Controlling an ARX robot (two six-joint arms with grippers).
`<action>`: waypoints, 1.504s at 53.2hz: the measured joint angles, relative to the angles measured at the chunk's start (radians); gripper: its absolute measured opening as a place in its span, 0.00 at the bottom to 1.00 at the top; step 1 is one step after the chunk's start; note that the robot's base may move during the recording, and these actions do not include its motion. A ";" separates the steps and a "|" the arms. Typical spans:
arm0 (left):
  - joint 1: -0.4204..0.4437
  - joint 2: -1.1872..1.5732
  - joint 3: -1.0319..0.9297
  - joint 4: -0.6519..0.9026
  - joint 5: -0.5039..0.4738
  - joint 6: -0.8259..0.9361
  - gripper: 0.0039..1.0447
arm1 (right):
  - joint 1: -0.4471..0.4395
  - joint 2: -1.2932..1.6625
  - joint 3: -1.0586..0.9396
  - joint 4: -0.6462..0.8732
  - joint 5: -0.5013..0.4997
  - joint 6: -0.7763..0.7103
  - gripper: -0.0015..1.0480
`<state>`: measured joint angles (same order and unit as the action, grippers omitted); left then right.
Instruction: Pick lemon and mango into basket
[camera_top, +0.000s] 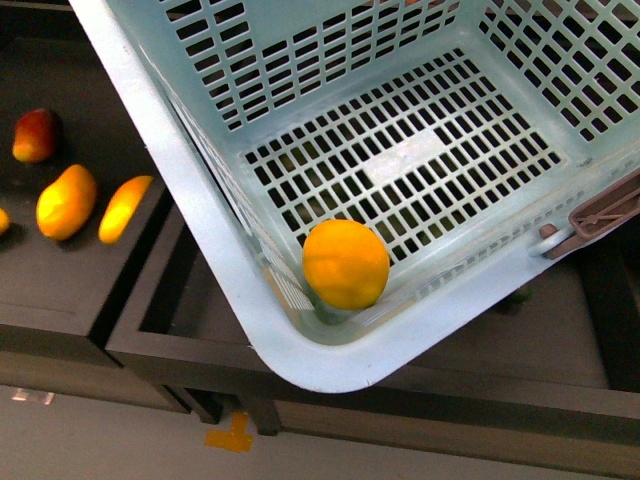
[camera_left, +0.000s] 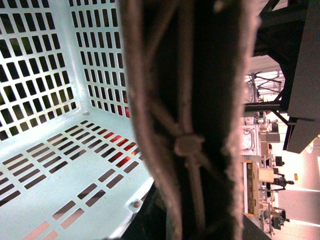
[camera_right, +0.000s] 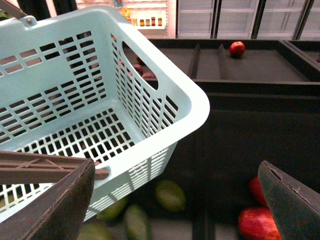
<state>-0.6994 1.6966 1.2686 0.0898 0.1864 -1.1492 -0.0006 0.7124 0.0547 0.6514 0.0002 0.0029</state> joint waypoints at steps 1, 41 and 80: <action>0.000 0.000 0.000 0.000 0.000 0.000 0.05 | 0.000 0.000 0.000 0.000 0.000 0.000 0.92; 0.000 0.000 0.000 0.000 -0.002 0.000 0.05 | 0.000 0.000 0.000 0.000 0.001 0.000 0.92; 0.001 -0.001 0.000 0.000 0.000 0.000 0.05 | 0.000 0.000 -0.001 -0.001 0.000 0.000 0.92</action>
<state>-0.6987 1.6958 1.2682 0.0898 0.1867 -1.1488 -0.0006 0.7124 0.0540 0.6506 0.0002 0.0029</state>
